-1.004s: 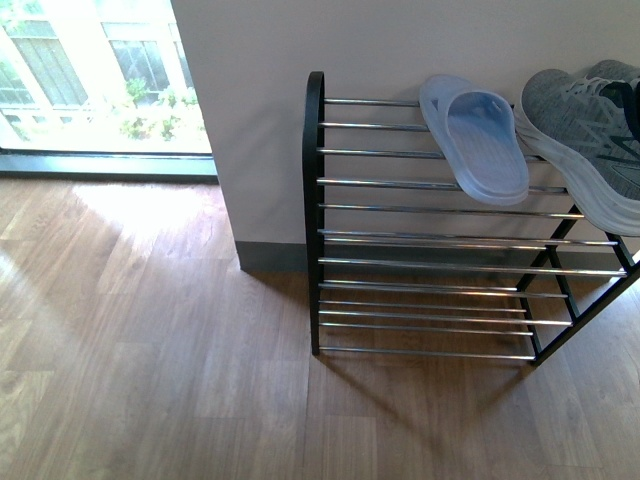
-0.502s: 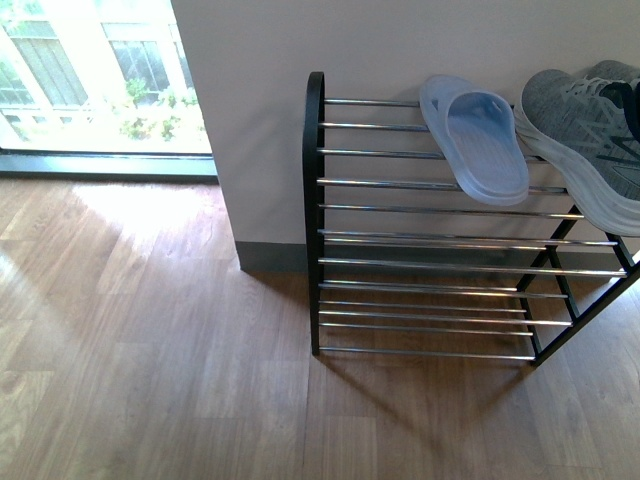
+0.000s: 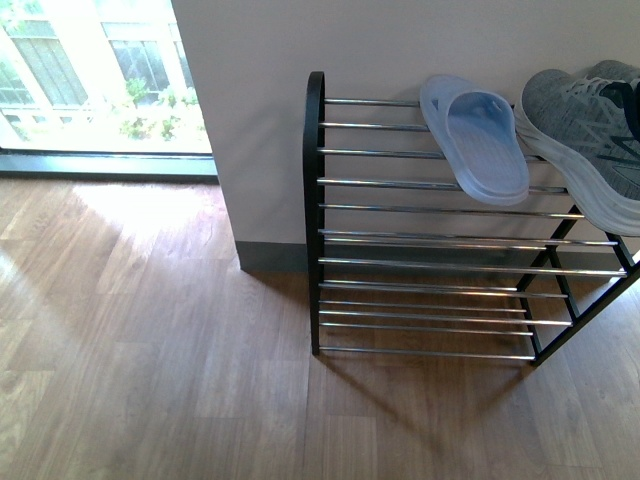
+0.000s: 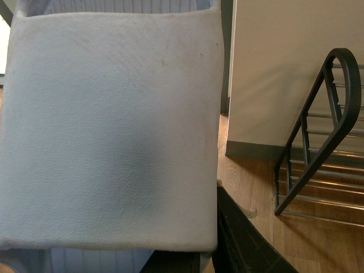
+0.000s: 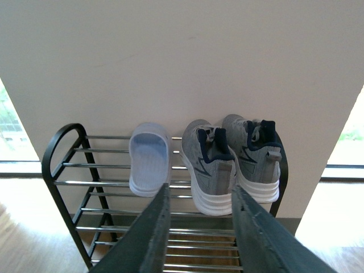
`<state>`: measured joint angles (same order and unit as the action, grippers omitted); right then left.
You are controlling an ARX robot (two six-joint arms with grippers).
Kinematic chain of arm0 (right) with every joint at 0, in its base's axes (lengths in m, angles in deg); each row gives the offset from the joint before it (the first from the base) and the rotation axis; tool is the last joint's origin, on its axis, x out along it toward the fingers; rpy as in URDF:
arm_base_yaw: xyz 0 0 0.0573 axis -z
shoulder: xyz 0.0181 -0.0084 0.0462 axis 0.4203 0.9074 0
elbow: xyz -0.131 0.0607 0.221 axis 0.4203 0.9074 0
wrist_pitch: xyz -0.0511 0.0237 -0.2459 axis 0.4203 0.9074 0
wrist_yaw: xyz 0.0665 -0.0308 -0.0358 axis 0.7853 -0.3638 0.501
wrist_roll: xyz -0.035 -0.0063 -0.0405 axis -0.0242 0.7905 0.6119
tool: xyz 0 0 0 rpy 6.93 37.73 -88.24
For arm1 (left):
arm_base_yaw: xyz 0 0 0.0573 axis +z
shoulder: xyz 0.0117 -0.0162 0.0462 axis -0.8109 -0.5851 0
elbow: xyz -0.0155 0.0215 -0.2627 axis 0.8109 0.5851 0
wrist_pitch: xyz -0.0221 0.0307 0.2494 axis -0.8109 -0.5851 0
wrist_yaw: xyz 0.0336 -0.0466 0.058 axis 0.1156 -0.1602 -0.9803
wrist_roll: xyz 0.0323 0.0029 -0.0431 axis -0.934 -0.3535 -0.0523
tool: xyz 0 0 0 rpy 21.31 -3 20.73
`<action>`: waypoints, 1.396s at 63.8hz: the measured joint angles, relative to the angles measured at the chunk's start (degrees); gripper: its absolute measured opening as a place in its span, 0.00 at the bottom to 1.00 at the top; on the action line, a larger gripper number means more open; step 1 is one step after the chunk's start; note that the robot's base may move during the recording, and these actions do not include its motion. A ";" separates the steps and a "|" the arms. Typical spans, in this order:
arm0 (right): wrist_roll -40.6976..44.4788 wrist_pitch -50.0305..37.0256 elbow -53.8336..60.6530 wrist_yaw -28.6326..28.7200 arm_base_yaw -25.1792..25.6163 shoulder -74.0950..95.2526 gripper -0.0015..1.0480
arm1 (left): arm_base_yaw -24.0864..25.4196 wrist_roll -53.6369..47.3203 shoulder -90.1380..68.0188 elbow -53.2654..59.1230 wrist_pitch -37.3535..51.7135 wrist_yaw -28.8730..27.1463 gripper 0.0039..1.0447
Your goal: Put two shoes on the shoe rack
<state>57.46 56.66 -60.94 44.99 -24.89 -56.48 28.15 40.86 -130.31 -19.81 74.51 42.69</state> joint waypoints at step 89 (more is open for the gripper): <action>0.00 0.13 0.00 -0.11 -0.02 -0.07 0.91 | 9.62 9.60 -66.93 -51.54 8.28 27.71 0.01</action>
<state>57.46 56.80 -60.94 44.88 -24.91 -56.55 37.76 50.45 -197.24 -71.35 82.79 70.40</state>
